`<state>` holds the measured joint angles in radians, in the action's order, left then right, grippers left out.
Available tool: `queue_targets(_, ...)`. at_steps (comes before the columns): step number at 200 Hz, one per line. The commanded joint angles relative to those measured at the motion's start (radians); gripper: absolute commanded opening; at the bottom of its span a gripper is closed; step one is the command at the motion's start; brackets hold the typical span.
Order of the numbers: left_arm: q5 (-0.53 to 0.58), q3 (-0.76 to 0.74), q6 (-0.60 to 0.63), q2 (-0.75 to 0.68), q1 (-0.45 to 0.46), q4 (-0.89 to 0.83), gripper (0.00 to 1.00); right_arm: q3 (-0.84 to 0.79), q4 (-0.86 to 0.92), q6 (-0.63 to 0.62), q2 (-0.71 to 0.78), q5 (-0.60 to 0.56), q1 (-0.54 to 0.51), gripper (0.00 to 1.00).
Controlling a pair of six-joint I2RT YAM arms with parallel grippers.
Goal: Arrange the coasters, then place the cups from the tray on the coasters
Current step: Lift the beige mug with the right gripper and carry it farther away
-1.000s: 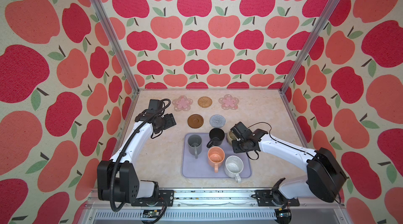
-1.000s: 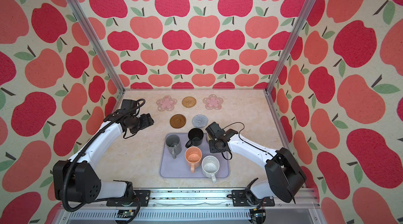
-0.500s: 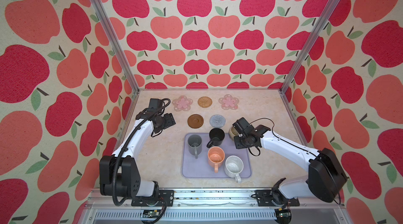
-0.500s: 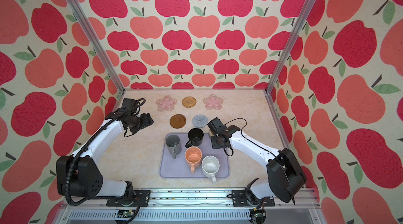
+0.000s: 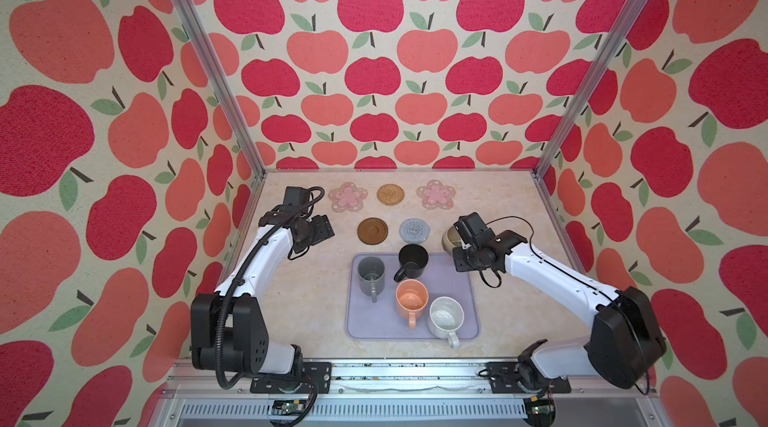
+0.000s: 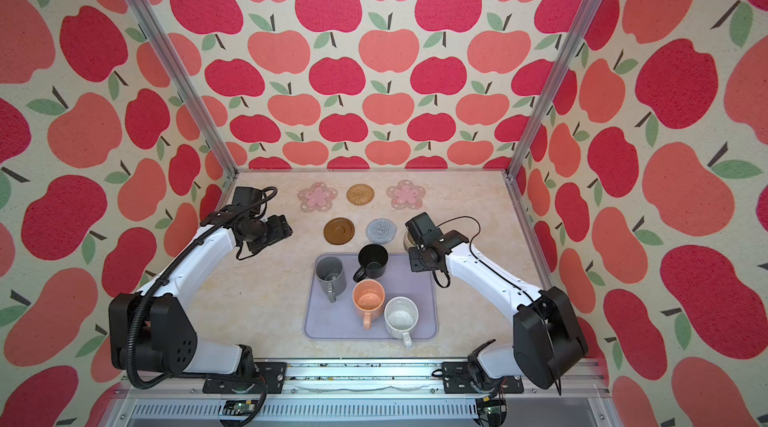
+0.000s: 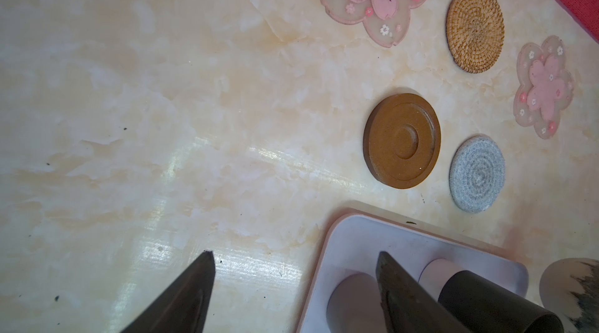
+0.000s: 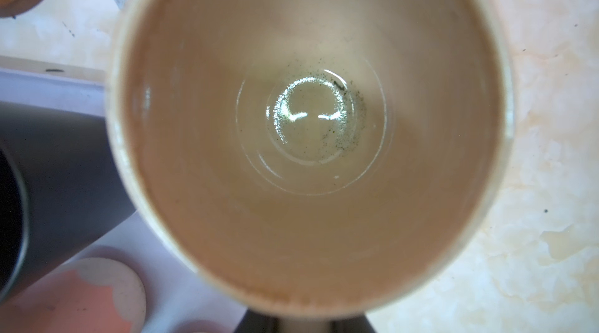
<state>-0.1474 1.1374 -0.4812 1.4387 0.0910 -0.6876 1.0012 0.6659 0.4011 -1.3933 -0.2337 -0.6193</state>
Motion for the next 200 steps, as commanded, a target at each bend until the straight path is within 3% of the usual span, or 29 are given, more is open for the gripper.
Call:
queue_targets(1,-0.008,0.042,-0.016,0.023,-0.005,-0.017,0.80,0.084,-0.089,-0.061,0.002,-0.012,0.033,0.00)
queue_targets(93,-0.013,0.180,0.003,0.160,-0.027,-0.052,0.80,0.361,-0.155,-0.148,-0.276,0.039,0.150,0.00)
queue_targets(200,-0.032,0.345,0.041,0.355,-0.078,-0.095,0.80,0.915,-0.014,-0.188,-0.735,0.095,0.226,0.00)
